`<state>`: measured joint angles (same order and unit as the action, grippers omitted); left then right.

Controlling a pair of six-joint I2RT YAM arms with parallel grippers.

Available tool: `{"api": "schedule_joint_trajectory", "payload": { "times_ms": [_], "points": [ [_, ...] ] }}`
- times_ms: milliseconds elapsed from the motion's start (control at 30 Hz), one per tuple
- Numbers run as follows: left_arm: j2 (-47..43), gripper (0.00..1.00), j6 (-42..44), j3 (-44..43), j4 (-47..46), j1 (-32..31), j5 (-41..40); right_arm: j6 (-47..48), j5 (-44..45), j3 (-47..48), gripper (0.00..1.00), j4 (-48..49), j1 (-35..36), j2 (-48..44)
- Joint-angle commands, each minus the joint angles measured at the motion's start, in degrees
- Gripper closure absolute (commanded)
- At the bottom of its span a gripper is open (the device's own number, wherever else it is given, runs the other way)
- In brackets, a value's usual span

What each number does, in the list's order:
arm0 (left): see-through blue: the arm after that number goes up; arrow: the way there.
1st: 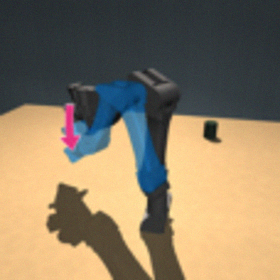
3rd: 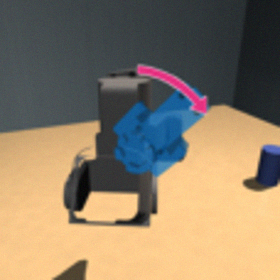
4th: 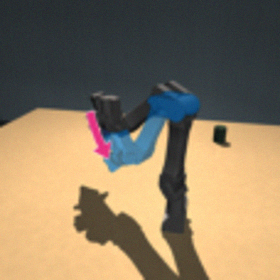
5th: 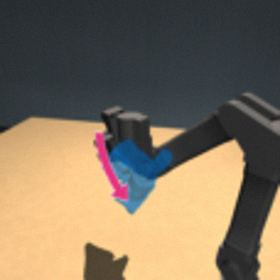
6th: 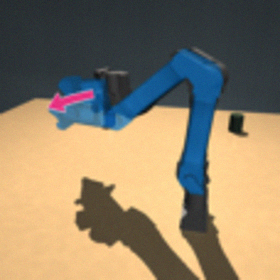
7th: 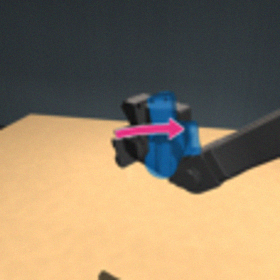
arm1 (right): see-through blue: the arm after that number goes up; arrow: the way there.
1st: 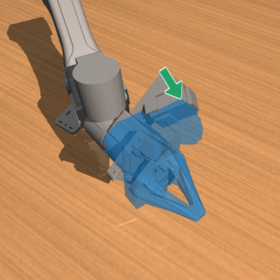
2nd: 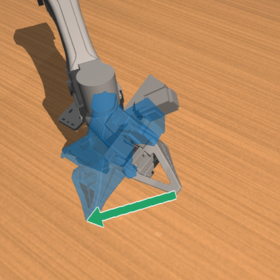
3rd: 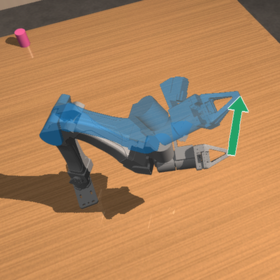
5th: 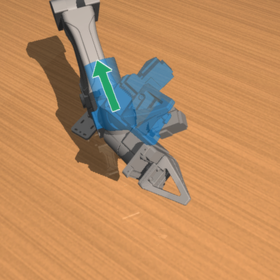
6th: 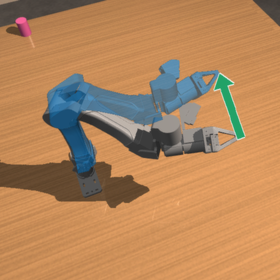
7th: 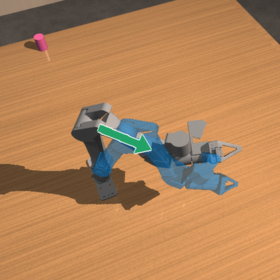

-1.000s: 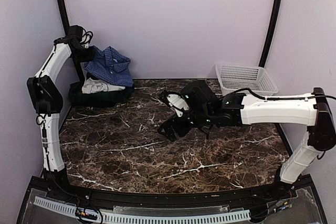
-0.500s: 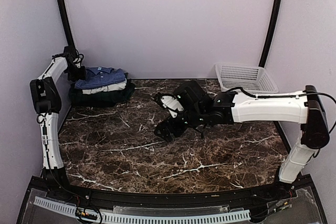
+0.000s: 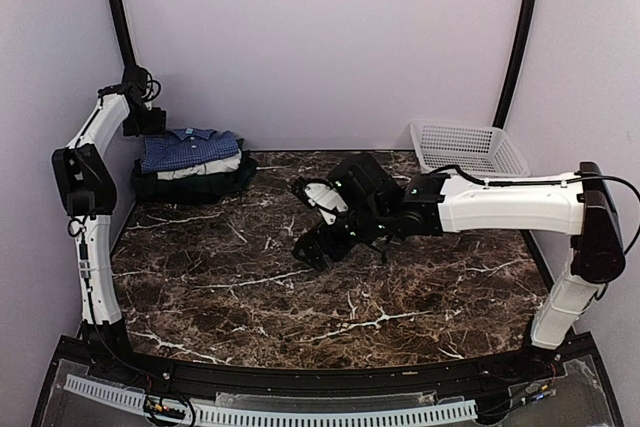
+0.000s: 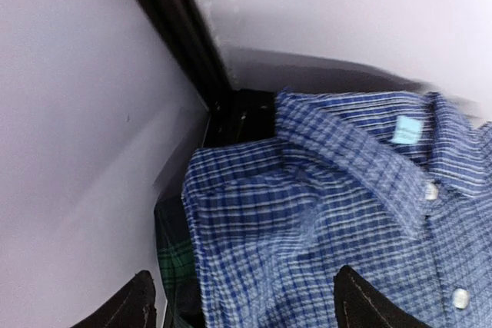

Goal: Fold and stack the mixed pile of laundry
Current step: Place the square-folded shirt at the corner of the board, then adjust the square-folded shirt at the corner of the board.

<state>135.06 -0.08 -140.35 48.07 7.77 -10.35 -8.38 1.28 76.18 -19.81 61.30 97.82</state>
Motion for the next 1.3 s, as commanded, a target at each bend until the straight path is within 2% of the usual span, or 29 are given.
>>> {"api": "schedule_joint_trajectory", "payload": {
  "times_ms": [0,200,333,467,600,733,800,867,900,933,1000,1067,1267],
  "points": [
    [-8.87,0.19,2.52,1.68,-1.86,-6.63,-1.90,0.06,0.30,0.16,0.01,0.93,-0.32,-0.48],
    [-9.47,0.18,3.95,6.03,-5.21,-15.13,9.85,-0.23,0.74,-1.34,0.01,1.37,-0.40,-1.36],
    [-6.92,0.16,6.94,8.24,-5.75,-20.38,7.33,-0.45,0.74,-1.95,0.02,1.68,-0.51,-2.01],
    [-4.51,0.15,6.79,8.61,-6.86,-22.71,4.03,-0.67,0.61,-2.35,0.01,1.73,-0.48,-2.30],
    [-2.16,0.19,8.12,8.39,-8.17,-24.70,0.10,-0.84,0.57,-2.21,0.01,1.73,-0.51,-1.90],
    [-0.67,0.30,9.60,8.89,-8.22,-25.72,-4.87,-0.85,0.39,-1.93,0.01,1.65,-0.52,-1.52],
    [-0.65,0.40,10.16,9.10,-7.83,-25.89,-6.35,-0.77,0.31,-1.78,0.01,1.54,-0.50,-1.37],
    [-0.79,0.56,11.14,9.47,-7.45,-26.21,-7.90,-0.55,0.30,-1.53,0.01,1.45,-0.55,-1.17],
    [-1.12,0.70,11.83,9.70,-7.33,-26.46,-8.54,-0.42,0.30,-1.36,0.01,1.39,-0.52,-1.07],
    [-1.71,0.76,12.10,10.40,-7.21,-26.61,-8.67,-0.34,0.30,-1.12,0.01,1.28,-0.55,-0.86],
    [-3.19,0.94,12.97,12.28,-7.34,-26.99,-8.87,-0.32,0.15,-0.81,0.01,1.41,-0.52,-0.65],
    [-5.27,1.00,13.34,14.62,-7.30,-27.17,-7.58,-0.48,-0.18,-0.56,0.01,1.45,-0.49,-0.58],
    [-13.17,1.00,17.35,26.57,-9.82,-27.12,-7.64,-0.82,-0.65,-0.72,0.01,1.64,-0.52,-0.61]
  ]
}}
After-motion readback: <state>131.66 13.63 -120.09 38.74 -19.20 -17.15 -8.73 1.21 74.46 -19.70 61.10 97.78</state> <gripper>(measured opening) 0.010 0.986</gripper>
